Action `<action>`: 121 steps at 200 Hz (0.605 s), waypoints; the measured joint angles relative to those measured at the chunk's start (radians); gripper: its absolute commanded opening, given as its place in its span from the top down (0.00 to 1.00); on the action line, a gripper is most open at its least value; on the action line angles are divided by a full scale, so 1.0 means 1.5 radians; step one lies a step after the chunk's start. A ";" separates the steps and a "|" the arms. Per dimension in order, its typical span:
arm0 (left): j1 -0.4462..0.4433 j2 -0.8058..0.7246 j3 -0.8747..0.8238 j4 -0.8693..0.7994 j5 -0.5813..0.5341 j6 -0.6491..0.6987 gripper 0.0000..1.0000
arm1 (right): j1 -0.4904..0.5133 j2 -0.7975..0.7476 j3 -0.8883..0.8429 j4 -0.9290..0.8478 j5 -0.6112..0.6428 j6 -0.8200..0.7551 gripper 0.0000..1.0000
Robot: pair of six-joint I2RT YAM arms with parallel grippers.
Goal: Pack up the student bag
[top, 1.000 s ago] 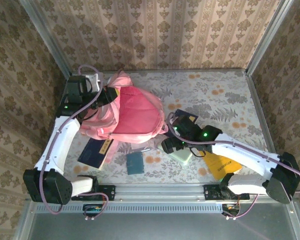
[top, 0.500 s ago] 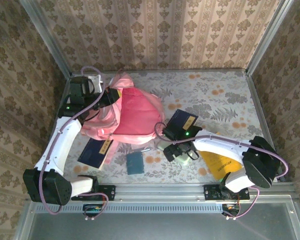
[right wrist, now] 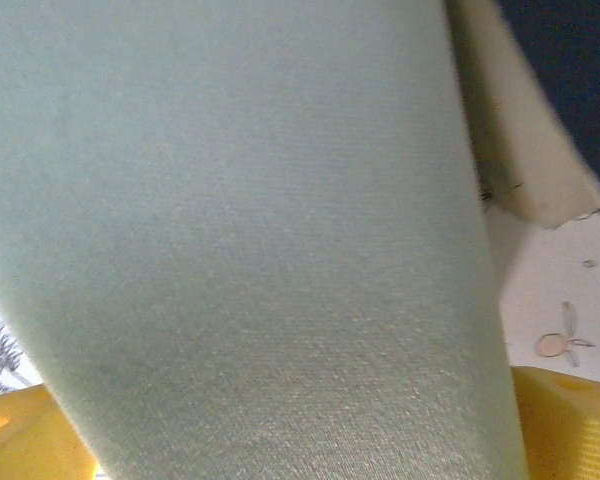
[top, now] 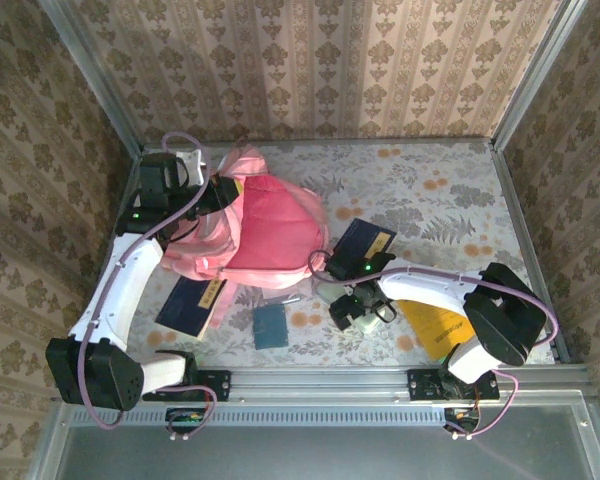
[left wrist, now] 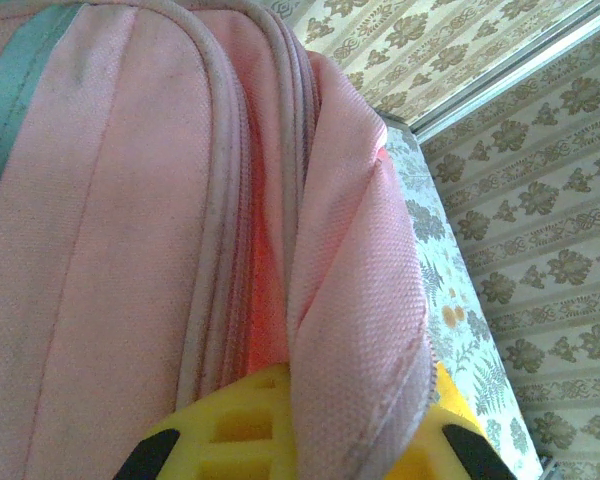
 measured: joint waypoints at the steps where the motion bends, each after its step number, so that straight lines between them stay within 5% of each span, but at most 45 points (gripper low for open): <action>1: 0.000 0.000 0.000 0.000 0.000 0.000 1.00 | 0.002 0.000 -0.001 0.001 -0.004 0.000 0.00; 56: -0.001 0.000 0.000 0.000 0.000 0.000 1.00 | 0.026 0.000 -0.017 0.020 -0.041 0.010 0.03; 121: -0.001 0.001 0.000 0.000 0.000 0.000 1.00 | 0.038 -0.008 -0.035 0.056 -0.025 0.050 0.34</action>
